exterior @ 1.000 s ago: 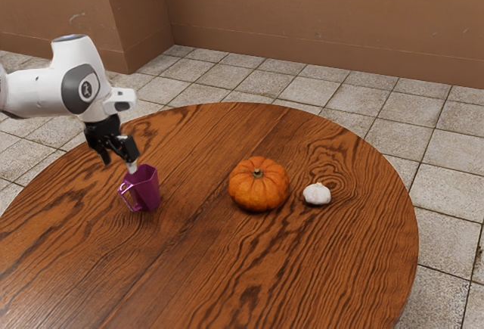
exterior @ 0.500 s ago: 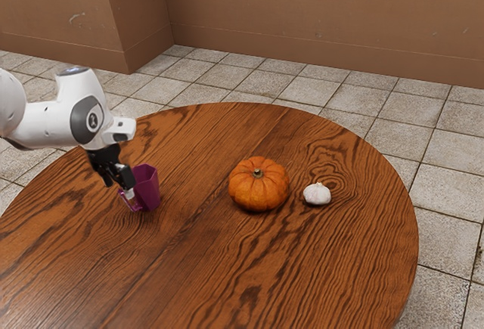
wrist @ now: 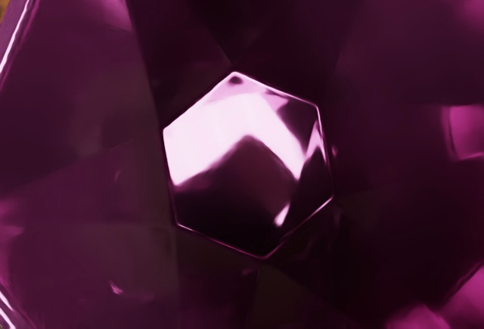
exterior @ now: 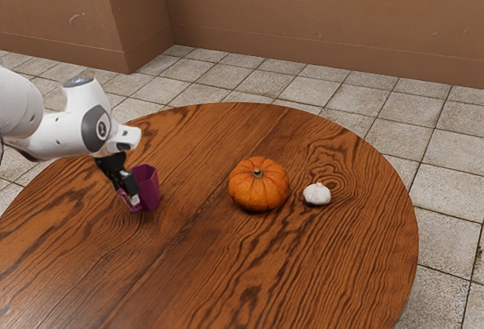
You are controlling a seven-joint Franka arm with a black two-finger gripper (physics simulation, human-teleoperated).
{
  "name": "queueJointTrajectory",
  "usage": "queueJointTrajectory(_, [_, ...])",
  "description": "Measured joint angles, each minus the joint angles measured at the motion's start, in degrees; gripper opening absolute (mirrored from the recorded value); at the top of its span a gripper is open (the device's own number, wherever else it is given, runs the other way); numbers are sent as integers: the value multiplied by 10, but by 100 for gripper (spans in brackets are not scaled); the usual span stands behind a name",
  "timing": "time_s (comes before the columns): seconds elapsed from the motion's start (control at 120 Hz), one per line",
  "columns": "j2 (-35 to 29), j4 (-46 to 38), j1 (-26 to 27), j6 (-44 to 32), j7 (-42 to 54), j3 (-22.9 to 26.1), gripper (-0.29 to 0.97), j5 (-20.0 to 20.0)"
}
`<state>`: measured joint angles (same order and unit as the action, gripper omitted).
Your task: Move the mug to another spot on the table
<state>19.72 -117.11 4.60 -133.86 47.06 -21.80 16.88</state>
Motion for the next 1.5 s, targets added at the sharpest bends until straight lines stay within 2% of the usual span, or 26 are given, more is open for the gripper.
queueJointTrajectory(0.15, [5,0,0,-4,23,3,63,19])
queueJointTrajectory(0.342, [5,-1,-1,-6,48,3,46,45])
queueJointTrajectory(0.7, [-2,-3,-5,-9,74,2,24,51])
queueJointTrajectory(0.758, [-10,-5,-5,-8,77,2,24,55])
queueJointTrajectory(0.883, [-24,-7,-5,-7,85,2,11,68])
queueJointTrajectory(0.983, [-36,-10,-4,-9,92,2,8,81])
queueJointTrajectory(1.117, [-63,-32,6,-18,113,2,5,115])
queueJointTrajectory(1.2, [-81,-51,14,-31,132,2,1,149])
queueJointTrajectory(1.392, [-98,-84,29,-73,206,2,-5,287])
queueJointTrajectory(1.5, [-94,-85,36,-94,251,4,-6,345])
